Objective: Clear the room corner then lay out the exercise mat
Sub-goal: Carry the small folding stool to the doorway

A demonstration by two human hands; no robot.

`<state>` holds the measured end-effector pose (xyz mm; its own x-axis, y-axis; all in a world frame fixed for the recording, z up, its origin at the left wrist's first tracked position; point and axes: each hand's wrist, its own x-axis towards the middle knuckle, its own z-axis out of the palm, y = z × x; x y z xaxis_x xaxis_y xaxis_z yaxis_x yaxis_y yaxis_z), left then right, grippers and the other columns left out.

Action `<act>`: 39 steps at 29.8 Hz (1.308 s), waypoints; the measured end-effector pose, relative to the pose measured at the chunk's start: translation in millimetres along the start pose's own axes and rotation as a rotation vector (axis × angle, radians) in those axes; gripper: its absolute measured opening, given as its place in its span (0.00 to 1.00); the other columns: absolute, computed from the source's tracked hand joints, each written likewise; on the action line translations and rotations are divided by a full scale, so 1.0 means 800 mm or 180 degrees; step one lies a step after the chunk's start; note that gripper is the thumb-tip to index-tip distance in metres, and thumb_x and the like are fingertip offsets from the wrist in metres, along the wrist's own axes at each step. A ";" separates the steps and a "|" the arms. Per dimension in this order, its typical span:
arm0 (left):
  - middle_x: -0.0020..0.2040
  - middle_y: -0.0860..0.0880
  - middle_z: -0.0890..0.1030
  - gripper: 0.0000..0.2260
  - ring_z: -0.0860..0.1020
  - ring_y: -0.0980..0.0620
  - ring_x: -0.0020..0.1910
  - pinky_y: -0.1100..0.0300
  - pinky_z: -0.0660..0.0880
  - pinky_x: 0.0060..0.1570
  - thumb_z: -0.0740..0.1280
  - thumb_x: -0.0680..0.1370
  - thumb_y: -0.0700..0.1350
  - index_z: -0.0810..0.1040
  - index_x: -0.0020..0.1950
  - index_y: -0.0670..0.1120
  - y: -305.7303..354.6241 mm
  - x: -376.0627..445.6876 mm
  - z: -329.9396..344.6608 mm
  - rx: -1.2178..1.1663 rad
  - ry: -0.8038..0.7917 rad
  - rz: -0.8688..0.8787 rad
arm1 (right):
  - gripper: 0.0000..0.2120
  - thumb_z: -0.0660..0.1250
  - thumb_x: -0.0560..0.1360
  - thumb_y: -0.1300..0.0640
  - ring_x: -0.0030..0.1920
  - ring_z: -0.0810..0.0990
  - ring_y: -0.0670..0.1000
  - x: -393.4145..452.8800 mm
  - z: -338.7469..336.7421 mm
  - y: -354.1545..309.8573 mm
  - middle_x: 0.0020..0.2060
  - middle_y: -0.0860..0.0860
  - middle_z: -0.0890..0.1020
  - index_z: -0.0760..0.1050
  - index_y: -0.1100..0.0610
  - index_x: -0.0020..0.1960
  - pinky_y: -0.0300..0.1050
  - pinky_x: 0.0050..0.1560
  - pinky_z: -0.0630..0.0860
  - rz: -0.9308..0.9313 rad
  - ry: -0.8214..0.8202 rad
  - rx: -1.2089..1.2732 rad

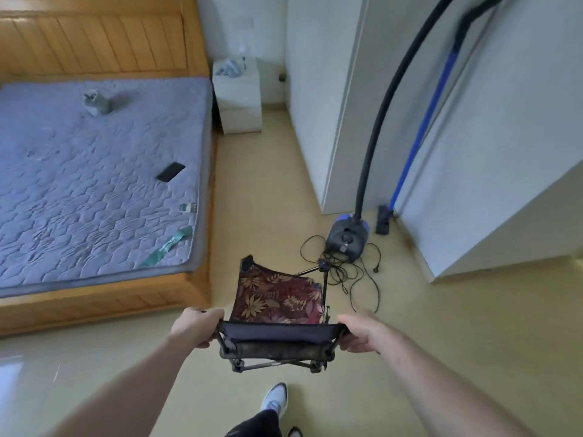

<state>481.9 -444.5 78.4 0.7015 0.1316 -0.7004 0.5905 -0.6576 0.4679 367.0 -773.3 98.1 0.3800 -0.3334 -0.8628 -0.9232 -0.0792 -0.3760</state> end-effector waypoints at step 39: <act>0.29 0.49 0.84 0.20 0.85 0.49 0.32 0.54 0.85 0.45 0.64 0.72 0.57 0.85 0.37 0.42 0.573 -0.178 0.758 0.2327 -0.0966 0.1425 | 0.10 0.68 0.77 0.57 0.39 0.87 0.60 0.167 -0.736 0.367 0.37 0.64 0.86 0.78 0.65 0.49 0.50 0.44 0.84 0.0918 0.1135 0.2326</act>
<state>410.5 -1214.2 65.9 0.6081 -0.3823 -0.6957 -0.1848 -0.9205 0.3444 112.9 -1394.3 71.2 -0.0173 -0.5322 -0.8464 -0.6662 0.6374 -0.3871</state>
